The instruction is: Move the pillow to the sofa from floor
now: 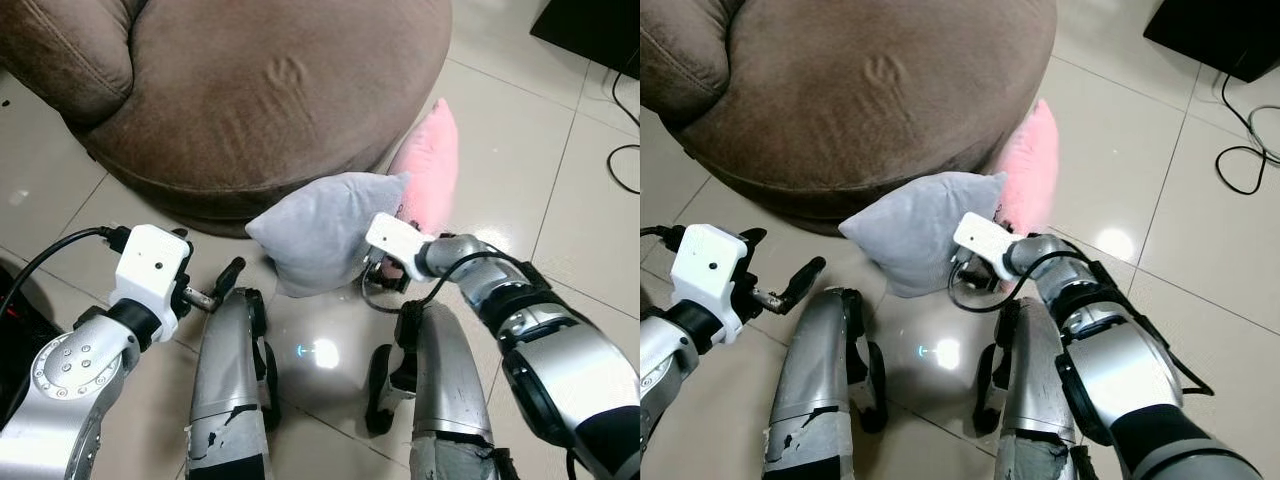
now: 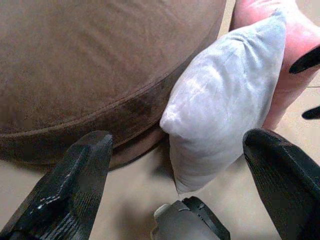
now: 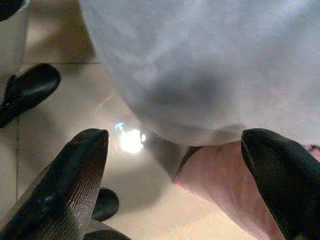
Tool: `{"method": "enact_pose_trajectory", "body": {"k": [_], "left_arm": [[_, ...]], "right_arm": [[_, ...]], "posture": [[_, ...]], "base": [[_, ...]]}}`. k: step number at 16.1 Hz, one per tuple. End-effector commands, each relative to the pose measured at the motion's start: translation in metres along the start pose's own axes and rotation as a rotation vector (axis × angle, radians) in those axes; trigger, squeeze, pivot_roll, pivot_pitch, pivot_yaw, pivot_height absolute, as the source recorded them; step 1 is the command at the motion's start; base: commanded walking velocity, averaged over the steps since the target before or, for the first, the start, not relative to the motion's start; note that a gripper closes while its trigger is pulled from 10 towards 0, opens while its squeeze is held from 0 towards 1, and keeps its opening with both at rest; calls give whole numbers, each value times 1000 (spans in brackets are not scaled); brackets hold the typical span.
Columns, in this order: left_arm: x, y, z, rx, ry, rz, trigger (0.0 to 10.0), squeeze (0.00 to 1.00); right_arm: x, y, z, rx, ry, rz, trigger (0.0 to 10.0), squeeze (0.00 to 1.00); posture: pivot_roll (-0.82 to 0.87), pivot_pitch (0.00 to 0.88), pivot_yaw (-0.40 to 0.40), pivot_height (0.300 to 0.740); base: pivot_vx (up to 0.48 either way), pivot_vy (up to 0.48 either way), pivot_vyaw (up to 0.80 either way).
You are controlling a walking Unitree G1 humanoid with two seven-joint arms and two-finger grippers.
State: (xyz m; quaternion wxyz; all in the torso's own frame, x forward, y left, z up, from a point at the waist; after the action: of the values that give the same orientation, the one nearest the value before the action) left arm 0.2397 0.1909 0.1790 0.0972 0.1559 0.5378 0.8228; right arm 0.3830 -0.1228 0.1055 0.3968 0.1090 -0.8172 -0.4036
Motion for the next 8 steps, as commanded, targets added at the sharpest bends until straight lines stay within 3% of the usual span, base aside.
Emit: {"method": "enact_pose_trajectory", "body": {"k": [1,2,3,5,6,7,8], "left_arm": [[0,-1,-7,8,-34,7,10000,0],[0,-1,-8,9,-34,5,10000,0],[-1,-2,-12,26,-37,1,10000,0],[-5,-3,-24,57,-54,-14,10000,0],[-8,-5,-29,69,-62,-18,10000,0],[-13,-5,-33,83,-63,-26,10000,0],[-18,-4,-37,92,-66,-36,10000,0]], "right_arm": [[7,13,-17,-79,-97,-106,10000,0],[8,17,-21,-93,-117,-132,10000,0],[18,22,-37,-161,-186,-188,10000,0],[29,17,-53,-280,-255,-218,10000,0],[32,15,-58,-356,-287,-236,10000,863],[35,12,-62,-414,-315,-243,10000,1000],[36,8,-64,-430,-333,-231,10000,1000]], "posture": [[262,426,-17,543],[262,426,-17,543],[213,421,-31,543],[163,408,-40,543],[128,397,-44,543],[108,391,-53,543],[107,390,-55,543]], "base": [[0,0,0],[0,0,0],[0,0,0],[0,0,0],[0,0,0],[0,0,0],[0,0,0]]}}
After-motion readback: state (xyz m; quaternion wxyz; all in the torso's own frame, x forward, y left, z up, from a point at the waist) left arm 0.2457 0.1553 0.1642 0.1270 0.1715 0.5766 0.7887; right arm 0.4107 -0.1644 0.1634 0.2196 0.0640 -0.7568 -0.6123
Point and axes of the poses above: a point about 5 cm out from each wrist's last joint towards the gripper, its own x axis pointing back from the gripper into the wrist, its own y axis along the axis of the wrist's last joint, z = x × y, the point moved 1 cm from there along -x, pointing out of the wrist towards the gripper, and after that the axes turned 6 degrees about -x, right-handed, at the moved point
